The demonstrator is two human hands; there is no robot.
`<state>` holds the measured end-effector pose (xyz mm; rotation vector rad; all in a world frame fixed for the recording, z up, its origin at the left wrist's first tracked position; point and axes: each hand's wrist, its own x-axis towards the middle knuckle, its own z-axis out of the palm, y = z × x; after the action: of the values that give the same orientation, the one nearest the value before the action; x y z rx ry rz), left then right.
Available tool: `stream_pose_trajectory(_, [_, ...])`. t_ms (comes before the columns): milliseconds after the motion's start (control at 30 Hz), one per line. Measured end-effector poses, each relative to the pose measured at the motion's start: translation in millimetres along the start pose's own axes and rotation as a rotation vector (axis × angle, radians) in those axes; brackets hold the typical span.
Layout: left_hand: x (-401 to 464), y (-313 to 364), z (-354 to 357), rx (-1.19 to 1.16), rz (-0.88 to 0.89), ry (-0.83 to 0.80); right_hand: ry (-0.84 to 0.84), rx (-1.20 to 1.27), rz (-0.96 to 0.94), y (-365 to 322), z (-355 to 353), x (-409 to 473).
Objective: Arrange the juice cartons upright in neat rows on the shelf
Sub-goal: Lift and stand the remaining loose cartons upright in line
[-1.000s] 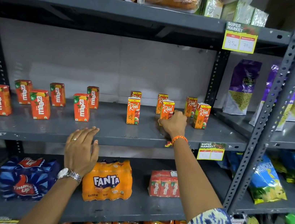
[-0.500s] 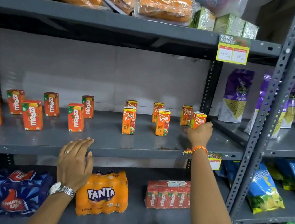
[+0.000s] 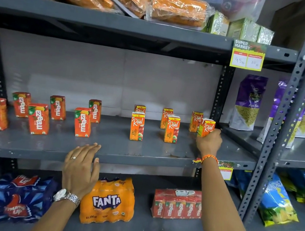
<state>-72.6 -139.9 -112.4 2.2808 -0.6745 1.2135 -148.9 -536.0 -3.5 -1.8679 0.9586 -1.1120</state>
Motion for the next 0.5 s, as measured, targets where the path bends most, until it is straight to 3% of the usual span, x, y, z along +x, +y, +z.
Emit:
stream_pose_trajectory(133, [0,0,0,0.002,-0.006,-0.009,0.082,0.021,-0.065,-8,-6,-15])
stream_pose_trajectory(267, [-1,-2,0,-0.001,0.000,-0.014,0.244,0.109,-0.268,-29,-4,-52])
stream_pose_trajectory(400, [-1,-3,-2,0.004,0.000,-0.039,0.124,0.199,-0.367,-50,20,-93])
stream_pose_trajectory(500, [0,-2,-3,0.005,-0.011,-0.059,-0.081,0.251,-0.366,-66,46,-119])
